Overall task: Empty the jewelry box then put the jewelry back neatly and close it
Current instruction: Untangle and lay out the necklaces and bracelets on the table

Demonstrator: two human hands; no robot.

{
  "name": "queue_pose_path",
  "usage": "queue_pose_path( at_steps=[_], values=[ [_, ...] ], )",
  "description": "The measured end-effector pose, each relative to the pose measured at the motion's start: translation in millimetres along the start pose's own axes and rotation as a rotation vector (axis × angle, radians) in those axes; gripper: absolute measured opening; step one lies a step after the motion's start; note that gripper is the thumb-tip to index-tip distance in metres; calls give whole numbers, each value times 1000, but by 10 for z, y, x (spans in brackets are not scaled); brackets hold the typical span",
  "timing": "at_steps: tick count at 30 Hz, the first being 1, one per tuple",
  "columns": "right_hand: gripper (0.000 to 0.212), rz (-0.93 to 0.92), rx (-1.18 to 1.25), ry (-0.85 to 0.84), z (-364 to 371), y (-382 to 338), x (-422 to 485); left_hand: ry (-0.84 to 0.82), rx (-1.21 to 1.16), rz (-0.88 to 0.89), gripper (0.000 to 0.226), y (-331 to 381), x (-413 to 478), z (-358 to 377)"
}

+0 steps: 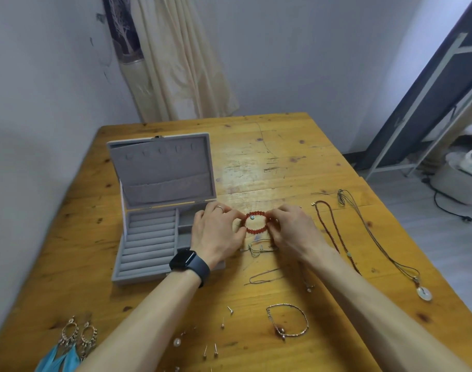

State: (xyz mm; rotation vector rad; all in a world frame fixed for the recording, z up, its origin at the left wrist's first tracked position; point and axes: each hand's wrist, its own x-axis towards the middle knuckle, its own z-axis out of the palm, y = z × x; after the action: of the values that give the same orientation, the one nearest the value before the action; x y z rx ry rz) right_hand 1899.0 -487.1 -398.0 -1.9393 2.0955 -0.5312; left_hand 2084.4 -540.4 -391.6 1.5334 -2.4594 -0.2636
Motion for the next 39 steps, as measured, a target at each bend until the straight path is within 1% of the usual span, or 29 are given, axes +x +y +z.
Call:
queue_pose_path(
  at_steps=[8,13,22,25,28,34,39],
  values=[
    [33,1,-24,-12,-5,34,-42,-3,-1,7,30,12,2,-10],
    [33,23,-34,9,7,6,-65,35,-28,18,29,2,-68,-57],
    [32,58,-74,31,14,-76,-134,4,-96,25,48,-75,-369,-139],
    [31,52,-62,73,-7,-108,-205,9,-107,52,50,-104,-469,-155],
    [29,35,-4,155,-32,-195,-368,42,-127,72,48,-152,-598,-187],
    [25,-33,184,261,-44,-589,-1033,176,-225,44,42,-319,-1047,-324],
    [26,-27,326,225,90,-914,-1606,272,-337,-16,35,-451,-1605,-443]
  ],
)
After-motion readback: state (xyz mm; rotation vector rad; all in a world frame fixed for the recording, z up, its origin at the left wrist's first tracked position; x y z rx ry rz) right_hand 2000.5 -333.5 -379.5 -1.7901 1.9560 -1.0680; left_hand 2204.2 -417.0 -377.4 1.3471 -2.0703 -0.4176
